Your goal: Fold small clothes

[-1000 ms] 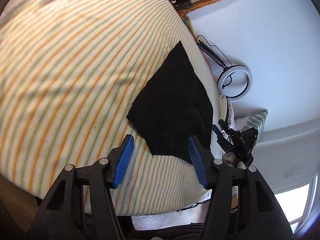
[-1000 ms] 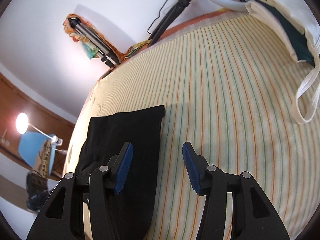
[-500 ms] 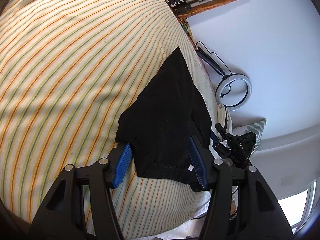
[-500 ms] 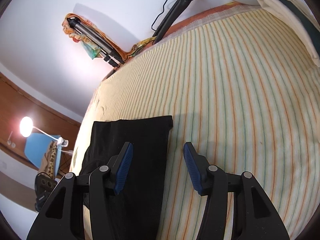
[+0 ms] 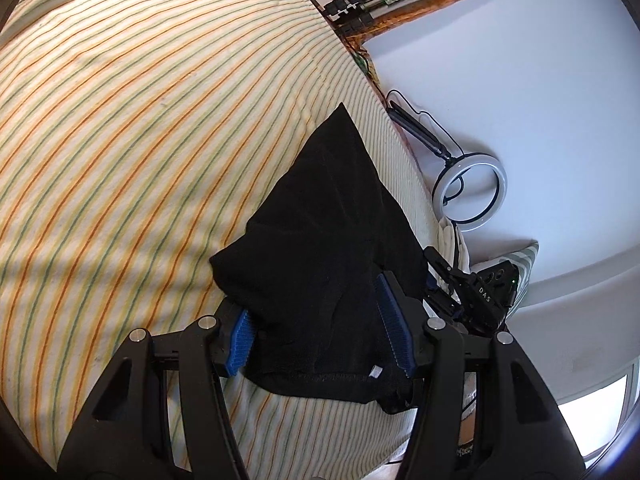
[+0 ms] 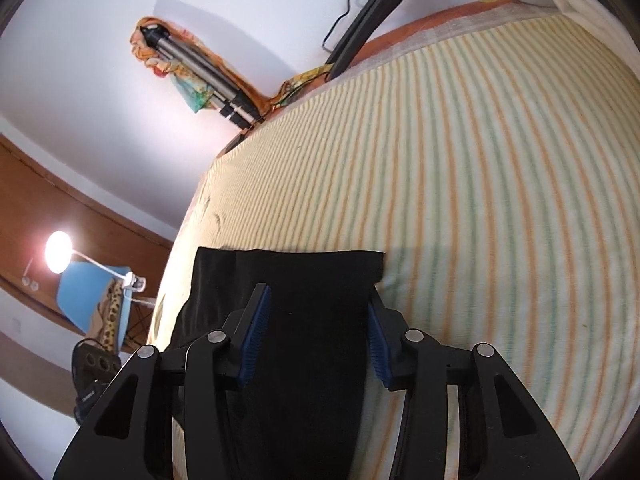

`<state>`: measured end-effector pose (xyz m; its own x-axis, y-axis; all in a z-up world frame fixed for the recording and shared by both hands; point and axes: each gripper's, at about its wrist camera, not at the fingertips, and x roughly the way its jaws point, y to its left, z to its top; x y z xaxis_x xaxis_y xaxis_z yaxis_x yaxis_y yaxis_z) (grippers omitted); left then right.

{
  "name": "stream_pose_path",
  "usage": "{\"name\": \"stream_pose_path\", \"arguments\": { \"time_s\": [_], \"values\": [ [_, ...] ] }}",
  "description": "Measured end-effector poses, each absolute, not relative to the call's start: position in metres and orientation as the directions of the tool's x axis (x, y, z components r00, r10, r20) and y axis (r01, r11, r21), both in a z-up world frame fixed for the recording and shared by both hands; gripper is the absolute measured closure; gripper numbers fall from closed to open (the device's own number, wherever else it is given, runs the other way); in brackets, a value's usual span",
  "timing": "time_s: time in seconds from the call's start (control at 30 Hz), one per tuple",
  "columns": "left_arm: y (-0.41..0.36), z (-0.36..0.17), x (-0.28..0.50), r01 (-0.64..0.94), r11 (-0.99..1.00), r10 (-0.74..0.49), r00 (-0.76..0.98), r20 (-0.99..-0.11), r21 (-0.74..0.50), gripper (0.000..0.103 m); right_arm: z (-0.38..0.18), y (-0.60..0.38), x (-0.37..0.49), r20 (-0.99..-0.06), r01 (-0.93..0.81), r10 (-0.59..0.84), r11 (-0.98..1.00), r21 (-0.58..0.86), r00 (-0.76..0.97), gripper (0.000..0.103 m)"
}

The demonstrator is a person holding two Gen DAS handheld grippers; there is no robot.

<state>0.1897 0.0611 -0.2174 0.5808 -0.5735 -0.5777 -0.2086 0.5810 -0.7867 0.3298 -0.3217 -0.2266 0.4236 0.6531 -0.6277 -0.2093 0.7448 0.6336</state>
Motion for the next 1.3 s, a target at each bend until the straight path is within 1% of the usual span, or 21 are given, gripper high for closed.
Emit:
{"name": "stream_pose_path", "arguments": {
  "time_s": [0.03, 0.07, 0.1, 0.13, 0.17, 0.27, 0.43, 0.6, 0.7, 1.03, 1.3],
  "values": [
    [0.060, -0.217, 0.191, -0.206, 0.591, -0.565, 0.584, -0.583, -0.780, 0.051, -0.227, -0.317, 0.331, -0.633, -0.218, 0.656, 0.745, 0.631, 0.410, 0.069],
    [0.057, -0.217, 0.194, -0.202, 0.611, -0.553, 0.583, -0.595, -0.766, 0.065, -0.228, -0.313, 0.331, -0.642, -0.223, 0.653, 0.750, 0.623, 0.403, 0.076],
    [0.053, -0.219, 0.198, -0.202, 0.640, -0.541, 0.567, -0.621, -0.741, 0.074, -0.227, -0.308, 0.330, -0.659, -0.228, 0.636, 0.766, 0.600, 0.402, 0.083],
    [0.051, -0.221, 0.200, -0.205, 0.653, -0.533, 0.559, -0.635, -0.729, 0.086, -0.226, -0.303, 0.329, -0.680, -0.237, 0.612, 0.788, 0.568, 0.404, 0.086],
    [0.051, -0.222, 0.200, -0.203, 0.665, -0.522, 0.561, -0.642, -0.719, 0.091, -0.223, -0.297, 0.328, -0.692, -0.254, 0.597, 0.801, 0.542, 0.407, 0.090],
    [0.045, -0.216, 0.201, -0.180, 0.721, -0.482, 0.563, -0.671, -0.669, 0.096, -0.211, -0.286, 0.323, -0.710, -0.287, 0.559, 0.829, 0.479, 0.428, 0.096],
    [0.026, -0.194, 0.196, -0.091, 0.830, -0.401, 0.587, -0.703, -0.550, 0.098, -0.186, -0.274, 0.314, -0.728, -0.327, 0.488, 0.870, 0.368, 0.481, 0.098],
    [0.003, -0.166, 0.188, 0.000, 0.895, -0.344, 0.638, -0.689, -0.446, 0.098, -0.169, -0.266, 0.306, -0.726, -0.347, 0.462, 0.882, 0.318, 0.509, 0.099],
    [-0.010, -0.153, 0.185, 0.046, 0.914, -0.331, 0.663, -0.672, -0.404, 0.098, -0.159, -0.262, 0.302, -0.727, -0.365, 0.451, 0.885, 0.289, 0.518, 0.099],
    [-0.045, -0.130, 0.191, 0.137, 0.920, -0.355, 0.686, -0.635, -0.367, 0.099, -0.123, -0.266, 0.292, -0.704, -0.388, 0.425, 0.894, 0.227, 0.569, 0.099],
    [-0.093, -0.118, 0.210, 0.219, 0.908, -0.407, 0.662, -0.629, -0.358, 0.099, -0.099, -0.303, 0.292, -0.688, -0.358, 0.383, 0.915, 0.188, 0.616, 0.099]
  ]
}}
